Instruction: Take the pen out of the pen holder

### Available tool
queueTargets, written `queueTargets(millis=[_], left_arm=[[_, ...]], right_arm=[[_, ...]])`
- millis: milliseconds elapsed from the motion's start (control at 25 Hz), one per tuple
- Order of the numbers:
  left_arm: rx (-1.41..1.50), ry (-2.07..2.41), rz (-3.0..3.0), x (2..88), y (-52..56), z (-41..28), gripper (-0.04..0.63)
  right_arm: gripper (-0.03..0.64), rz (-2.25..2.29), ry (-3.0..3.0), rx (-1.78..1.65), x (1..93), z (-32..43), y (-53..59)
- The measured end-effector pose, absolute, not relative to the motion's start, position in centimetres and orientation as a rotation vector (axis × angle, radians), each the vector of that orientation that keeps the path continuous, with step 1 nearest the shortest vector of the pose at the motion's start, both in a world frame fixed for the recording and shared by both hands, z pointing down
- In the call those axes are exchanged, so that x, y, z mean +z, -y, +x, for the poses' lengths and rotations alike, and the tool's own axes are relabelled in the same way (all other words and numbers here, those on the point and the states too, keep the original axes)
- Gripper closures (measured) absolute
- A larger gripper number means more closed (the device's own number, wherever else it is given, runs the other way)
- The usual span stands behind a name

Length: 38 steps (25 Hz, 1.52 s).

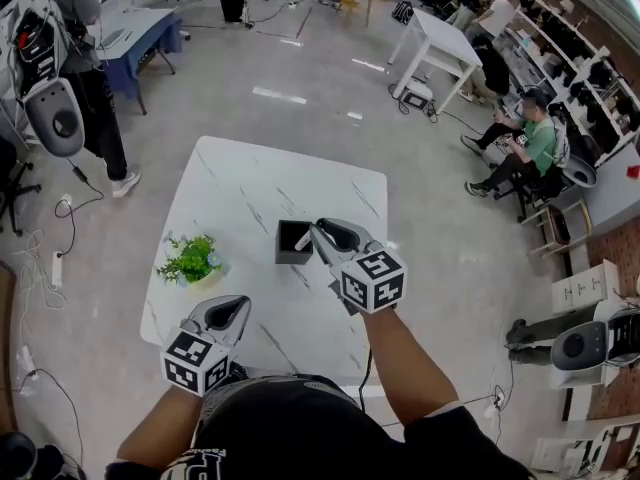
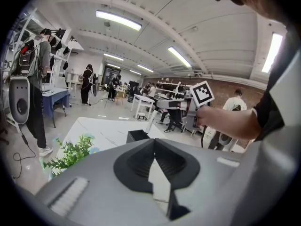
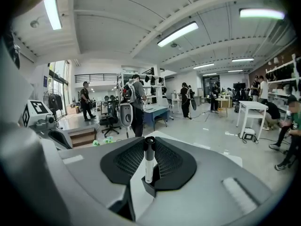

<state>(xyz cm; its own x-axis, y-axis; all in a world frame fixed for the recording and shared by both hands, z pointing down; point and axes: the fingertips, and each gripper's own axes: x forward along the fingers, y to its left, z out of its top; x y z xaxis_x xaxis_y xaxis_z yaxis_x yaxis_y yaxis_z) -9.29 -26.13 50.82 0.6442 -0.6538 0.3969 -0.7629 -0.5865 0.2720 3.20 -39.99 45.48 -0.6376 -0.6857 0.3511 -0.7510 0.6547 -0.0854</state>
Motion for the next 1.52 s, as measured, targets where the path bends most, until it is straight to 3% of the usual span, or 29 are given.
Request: queueTargets(millis=[480, 1520], left_arm=[[0.31, 1.101, 2.531, 48.2, 27.0, -7.4, 0.538], [0.336, 1.019, 2.594, 47.9, 26.3, -5.3, 0.538]], right_arm=[[0.551, 1.234, 2.744, 0.338, 39.9, 5.2, 34.3], [0.551, 1.238, 2.736, 0.339, 41.7, 6.6, 26.2]])
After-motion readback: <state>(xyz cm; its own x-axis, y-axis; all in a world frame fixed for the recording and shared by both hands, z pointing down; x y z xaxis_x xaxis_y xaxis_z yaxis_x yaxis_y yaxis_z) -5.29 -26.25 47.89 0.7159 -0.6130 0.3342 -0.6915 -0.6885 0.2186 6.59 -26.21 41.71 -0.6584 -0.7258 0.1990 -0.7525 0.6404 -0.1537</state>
